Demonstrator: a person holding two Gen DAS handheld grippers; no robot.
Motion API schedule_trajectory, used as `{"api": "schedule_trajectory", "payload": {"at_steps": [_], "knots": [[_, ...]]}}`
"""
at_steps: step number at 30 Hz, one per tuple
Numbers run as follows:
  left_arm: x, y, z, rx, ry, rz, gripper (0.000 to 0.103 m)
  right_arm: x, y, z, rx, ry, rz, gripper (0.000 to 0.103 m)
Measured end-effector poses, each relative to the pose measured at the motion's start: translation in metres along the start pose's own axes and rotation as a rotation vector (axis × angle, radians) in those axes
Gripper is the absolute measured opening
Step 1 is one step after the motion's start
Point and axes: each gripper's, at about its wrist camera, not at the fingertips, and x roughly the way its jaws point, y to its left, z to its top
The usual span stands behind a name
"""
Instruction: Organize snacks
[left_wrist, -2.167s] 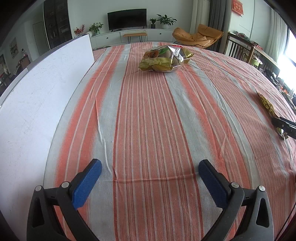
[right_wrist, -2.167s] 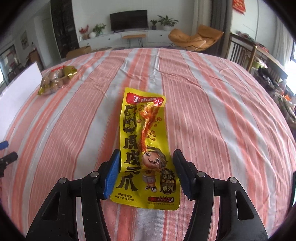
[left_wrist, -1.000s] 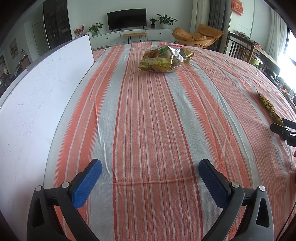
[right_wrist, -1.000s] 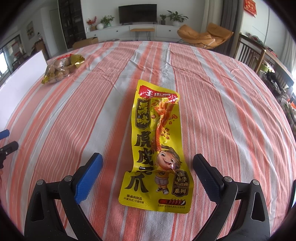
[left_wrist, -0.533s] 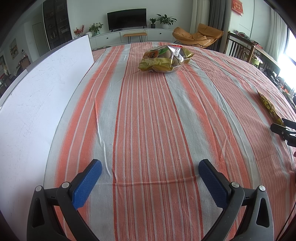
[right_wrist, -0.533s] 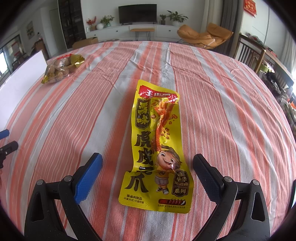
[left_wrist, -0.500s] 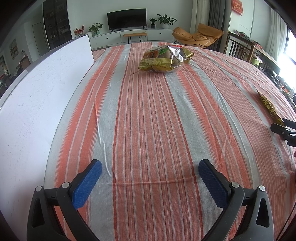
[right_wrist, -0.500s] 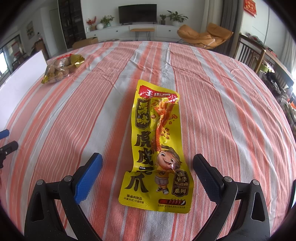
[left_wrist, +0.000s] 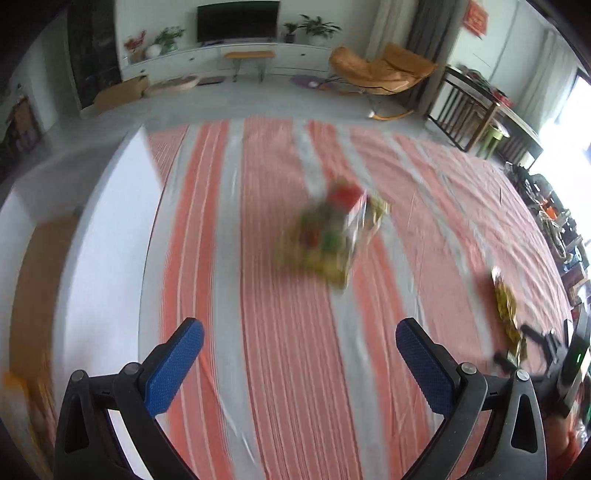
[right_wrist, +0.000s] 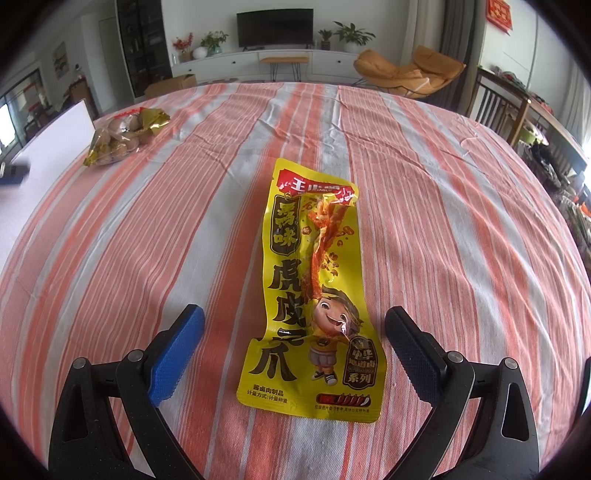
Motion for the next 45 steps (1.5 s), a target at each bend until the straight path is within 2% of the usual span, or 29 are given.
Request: {"api": "schedule_trajectory", "payload": {"at_steps": [3,7,8,10,12,14,16,17,19,22,25,29,33,34,36,37,39,41,43,45], "knots": [[0.023,-0.018,0.032,0.118,0.043,-0.004,0.103,0.0,0.0,0.0,0.0,0.0,0.001,0.1],[0.055,-0.061,0.056,0.337,0.085,-0.09,0.103,0.0,0.0,0.0,0.0,0.0,0.001,0.1],[0.065,-0.07,0.06,0.405,0.084,-0.085,0.103,0.0,0.0,0.0,0.0,0.0,0.001,0.1],[0.08,-0.075,0.066,0.45,0.084,-0.038,0.103,0.0,0.0,0.0,0.0,0.0,0.001,0.1],[0.104,-0.067,0.07,0.417,0.143,-0.019,0.103,0.0,0.0,0.0,0.001,0.0,0.001,0.1],[0.116,-0.058,0.071,0.392,0.159,0.008,0.103,0.0,0.0,0.0,0.001,0.0,0.002,0.1],[0.125,-0.046,0.069,0.34,0.184,-0.001,0.102,0.0,0.001,0.0,0.001,-0.001,0.001,0.1],[0.129,-0.039,0.067,0.3,0.189,-0.016,0.095,0.0,0.0,0.0,0.001,0.0,0.001,0.1],[0.132,-0.031,0.063,0.263,0.175,0.007,0.08,0.0,0.0,0.0,0.001,-0.001,0.001,0.1],[0.126,-0.027,0.051,0.217,0.123,0.029,0.076,0.0,0.0,0.0,0.001,-0.001,0.001,0.1],[0.109,-0.032,0.024,0.175,0.097,0.049,0.074,0.0,0.001,0.0,0.001,-0.001,0.001,0.1],[0.076,-0.045,-0.044,0.072,0.109,0.105,0.075,0.0,0.001,0.0,0.001,-0.001,0.001,0.1],[0.049,-0.063,-0.105,0.014,0.104,0.109,0.077,0.0,0.001,0.0,0.001,-0.002,0.001,0.1],[0.043,-0.066,-0.119,0.0,0.088,0.11,0.08,0.0,0.001,0.0,0.001,-0.002,0.001,0.1],[0.043,-0.074,-0.13,-0.004,0.068,0.085,0.087,0.0,0.001,0.0,0.001,-0.002,0.001,0.1],[0.045,-0.076,-0.136,0.011,0.058,0.074,0.094,0.0,0.0,-0.001,0.001,-0.002,0.001,0.1],[0.045,-0.082,-0.142,0.062,0.014,0.102,0.096,0.0,0.0,-0.001,0.001,-0.002,0.002,0.1],[0.046,-0.087,-0.143,0.104,-0.041,0.114,0.103,0.0,0.0,-0.001,0.001,-0.003,0.002,0.1],[0.051,-0.087,-0.137,0.085,-0.063,0.09,0.103,0.0,0.001,0.0,0.003,-0.004,0.001,0.1],[0.054,-0.086,-0.135,0.073,-0.09,0.099,0.103,0.0,0.001,0.0,0.006,-0.006,0.002,0.1]]}}
